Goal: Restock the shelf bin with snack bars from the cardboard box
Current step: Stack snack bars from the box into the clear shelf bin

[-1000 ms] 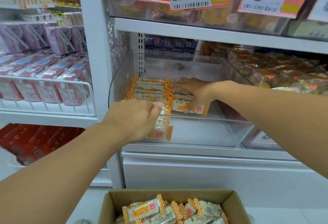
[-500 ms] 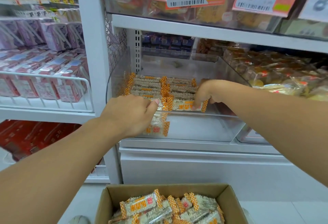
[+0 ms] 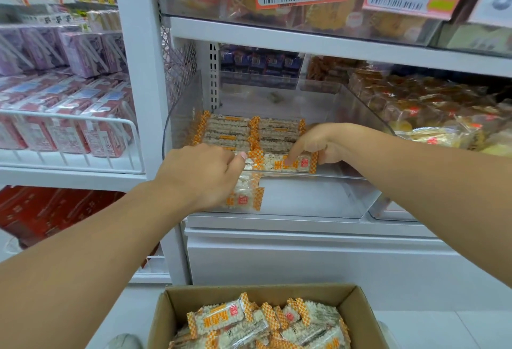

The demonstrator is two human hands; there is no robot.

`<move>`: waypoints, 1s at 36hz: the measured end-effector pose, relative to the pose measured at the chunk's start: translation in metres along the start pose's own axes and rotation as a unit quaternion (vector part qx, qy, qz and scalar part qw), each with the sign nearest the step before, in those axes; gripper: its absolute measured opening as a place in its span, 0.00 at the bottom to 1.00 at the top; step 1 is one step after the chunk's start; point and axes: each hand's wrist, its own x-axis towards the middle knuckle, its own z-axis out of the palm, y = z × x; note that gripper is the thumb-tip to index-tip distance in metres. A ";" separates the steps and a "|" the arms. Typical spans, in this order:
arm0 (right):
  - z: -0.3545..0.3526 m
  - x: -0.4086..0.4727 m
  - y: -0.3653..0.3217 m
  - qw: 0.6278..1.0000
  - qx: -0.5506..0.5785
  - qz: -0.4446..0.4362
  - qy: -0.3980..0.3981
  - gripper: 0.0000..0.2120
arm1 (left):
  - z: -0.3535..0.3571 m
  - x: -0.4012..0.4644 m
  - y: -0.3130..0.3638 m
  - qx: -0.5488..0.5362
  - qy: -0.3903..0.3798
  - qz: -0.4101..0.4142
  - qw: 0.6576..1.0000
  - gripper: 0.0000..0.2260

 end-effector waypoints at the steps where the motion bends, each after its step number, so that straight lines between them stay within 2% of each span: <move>1: -0.003 0.000 0.001 1.000 0.005 0.001 -0.001 0.39 | 0.000 0.000 0.000 0.003 0.001 0.001 1.000 0.25; 8: -0.006 0.002 0.003 0.999 0.052 0.010 -0.010 0.44 | 0.001 -0.001 0.000 0.007 0.008 0.001 1.000 0.25; 10: -0.004 -0.004 0.000 0.999 0.035 0.011 -0.020 0.48 | 0.001 -0.001 0.000 0.005 0.007 -0.001 1.000 0.25; 16: -0.004 -0.017 -0.001 0.998 -0.061 -0.011 0.026 0.45 | 0.001 -0.001 0.000 -0.003 0.008 -0.003 1.000 0.24; 19: -0.008 -0.018 -0.010 0.998 0.005 -0.029 0.053 0.34 | 0.001 -0.001 0.000 -0.001 0.011 -0.002 1.000 0.25; 23: -0.016 -0.008 -0.014 0.985 0.132 -0.033 0.103 0.39 | 0.002 -0.001 -0.001 0.003 0.014 -0.002 1.000 0.25; 25: -0.013 -0.011 -0.016 0.975 0.182 -0.037 0.123 0.32 | 0.002 -0.001 -0.001 0.004 0.013 -0.001 1.000 0.25; 28: -0.009 -0.007 -0.017 0.961 0.260 -0.029 0.092 0.21 | 0.002 -0.001 -0.002 0.004 0.015 0.001 1.000 0.25; 30: -0.005 -0.003 -0.019 0.955 0.285 -0.029 0.076 0.25 | 0.003 0.000 -0.002 0.004 0.015 0.002 1.000 0.24; 32: -0.005 0.004 -0.021 0.952 0.293 -0.040 0.078 0.32 | 0.003 0.000 -0.002 0.005 0.016 0.002 1.000 0.24; 34: -0.006 0.006 -0.021 0.959 0.267 -0.037 0.092 0.38 | 0.004 0.001 -0.003 0.004 0.018 0.003 1.000 0.24; 36: -0.005 -0.002 -0.023 0.954 0.272 -0.045 0.115 0.30 | 0.004 0.001 -0.003 0.002 0.016 0.004 1.000 0.24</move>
